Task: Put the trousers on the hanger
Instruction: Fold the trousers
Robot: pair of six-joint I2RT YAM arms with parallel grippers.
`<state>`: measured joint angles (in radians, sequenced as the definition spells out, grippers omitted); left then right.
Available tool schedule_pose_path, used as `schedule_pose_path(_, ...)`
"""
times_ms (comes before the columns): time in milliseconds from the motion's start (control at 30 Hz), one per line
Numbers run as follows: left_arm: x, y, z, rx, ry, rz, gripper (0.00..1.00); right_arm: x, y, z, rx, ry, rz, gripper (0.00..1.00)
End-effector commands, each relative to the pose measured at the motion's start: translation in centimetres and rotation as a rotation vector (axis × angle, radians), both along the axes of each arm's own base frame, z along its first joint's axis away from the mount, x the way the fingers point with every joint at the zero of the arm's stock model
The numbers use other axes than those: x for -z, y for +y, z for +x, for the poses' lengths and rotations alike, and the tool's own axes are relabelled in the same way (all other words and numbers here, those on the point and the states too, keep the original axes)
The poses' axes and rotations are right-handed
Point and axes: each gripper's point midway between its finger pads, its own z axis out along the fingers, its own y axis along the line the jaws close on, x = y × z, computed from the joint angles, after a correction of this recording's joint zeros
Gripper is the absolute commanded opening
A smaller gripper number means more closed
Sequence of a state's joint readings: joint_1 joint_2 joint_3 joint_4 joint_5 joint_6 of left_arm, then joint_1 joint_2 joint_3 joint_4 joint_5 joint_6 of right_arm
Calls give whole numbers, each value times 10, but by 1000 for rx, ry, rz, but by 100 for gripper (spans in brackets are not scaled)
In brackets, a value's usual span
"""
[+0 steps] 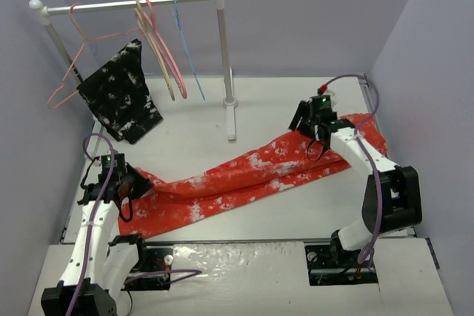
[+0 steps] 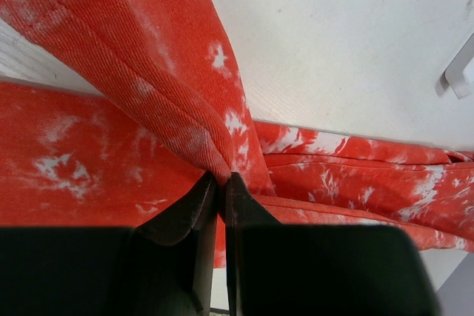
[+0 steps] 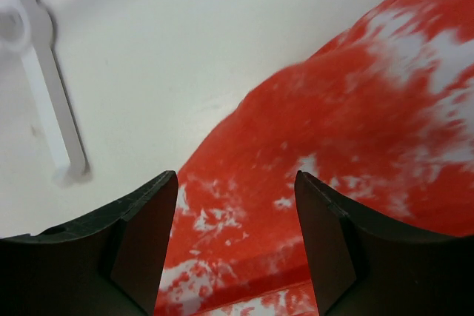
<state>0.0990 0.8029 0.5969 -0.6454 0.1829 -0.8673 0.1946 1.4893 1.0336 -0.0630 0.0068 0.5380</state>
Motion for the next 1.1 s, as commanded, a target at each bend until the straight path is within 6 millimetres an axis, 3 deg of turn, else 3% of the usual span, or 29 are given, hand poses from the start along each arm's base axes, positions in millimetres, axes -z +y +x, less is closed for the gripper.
schedule_pose_path(0,0,4,3,-20,-5,9,0,70,51,-34,-189,211,20,60)
schedule_pose_path(67,-1,3,11,-17,-27,6,0,97,56,-43,-198,275,13,59)
schedule_pose_path(167,-4,6,23,-22,-50,17,0,118,54,-42,-177,295,3,58)
schedule_pose_path(300,-12,13,51,-35,-76,36,0,131,50,-18,-127,264,23,58)
schedule_pose_path(533,-29,22,139,-45,-128,24,0,128,39,42,15,152,81,57)
schedule_pose_path(667,-47,21,184,-7,-170,13,0,121,44,63,44,113,122,57)
schedule_pose_path(733,-75,21,208,21,-248,17,0,100,54,73,28,68,151,57)
schedule_pose_path(833,-111,24,218,42,-359,42,0,77,59,76,6,23,161,58)
schedule_pose_path(900,-137,23,210,63,-440,64,0,64,58,76,-12,3,154,59)
schedule_pose_path(933,-143,21,208,76,-474,66,0,53,57,76,-21,-16,150,59)
schedule_pose_path(1000,-133,18,187,76,-494,61,0,41,54,74,-48,-43,121,60)
schedule_pose_path(1067,-141,16,166,67,-567,69,0,28,50,70,-63,-69,97,60)
